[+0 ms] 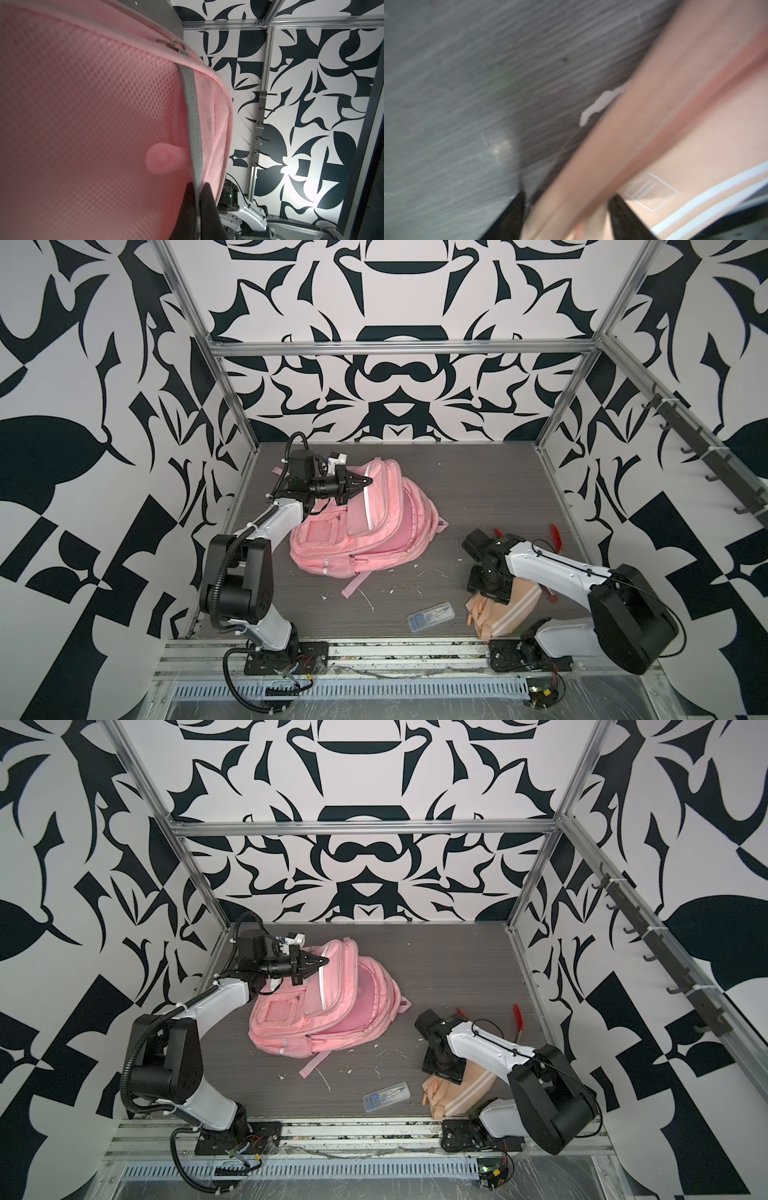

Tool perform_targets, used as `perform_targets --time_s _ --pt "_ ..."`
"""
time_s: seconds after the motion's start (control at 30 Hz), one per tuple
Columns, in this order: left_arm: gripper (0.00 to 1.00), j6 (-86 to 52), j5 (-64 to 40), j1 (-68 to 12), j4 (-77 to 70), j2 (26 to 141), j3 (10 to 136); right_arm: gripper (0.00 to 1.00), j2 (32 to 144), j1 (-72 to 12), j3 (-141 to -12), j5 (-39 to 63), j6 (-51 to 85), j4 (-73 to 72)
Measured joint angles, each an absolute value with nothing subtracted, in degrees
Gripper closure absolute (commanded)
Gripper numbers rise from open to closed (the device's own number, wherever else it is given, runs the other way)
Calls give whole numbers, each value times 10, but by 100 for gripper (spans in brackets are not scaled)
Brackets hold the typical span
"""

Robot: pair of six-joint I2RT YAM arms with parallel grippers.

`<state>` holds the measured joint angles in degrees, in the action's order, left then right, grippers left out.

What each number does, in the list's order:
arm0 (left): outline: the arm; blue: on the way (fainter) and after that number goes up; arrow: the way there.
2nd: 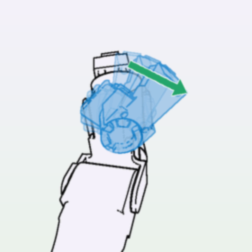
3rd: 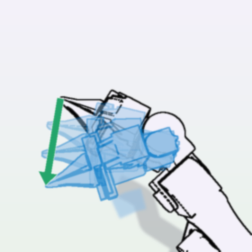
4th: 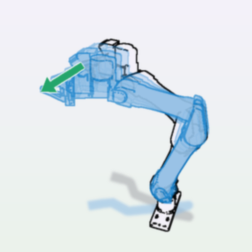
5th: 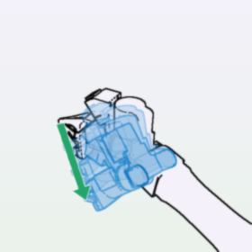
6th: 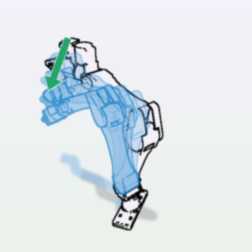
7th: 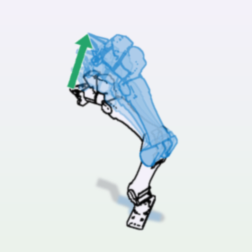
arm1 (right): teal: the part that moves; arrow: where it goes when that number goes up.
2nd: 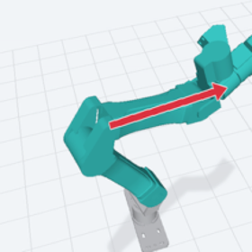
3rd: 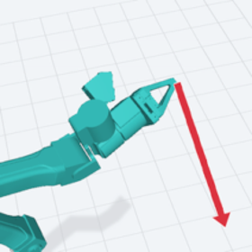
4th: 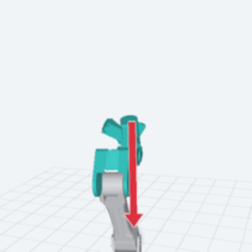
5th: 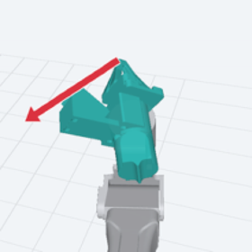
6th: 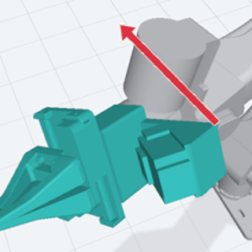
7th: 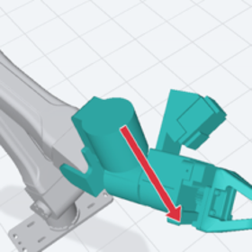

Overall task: Pack books, pencil case, and school supplies into a backpack
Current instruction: Pick up the pencil pouch from the bottom-right of the table, then place the pencil pouch in the student bag.

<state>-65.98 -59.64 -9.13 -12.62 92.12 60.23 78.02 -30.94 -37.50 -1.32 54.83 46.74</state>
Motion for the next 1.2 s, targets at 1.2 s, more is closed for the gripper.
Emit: perform_targets --time_s 1.2 --pt "100 -658 -571 -91 -104 893 609 100 886 -430 -728 56 149 340"
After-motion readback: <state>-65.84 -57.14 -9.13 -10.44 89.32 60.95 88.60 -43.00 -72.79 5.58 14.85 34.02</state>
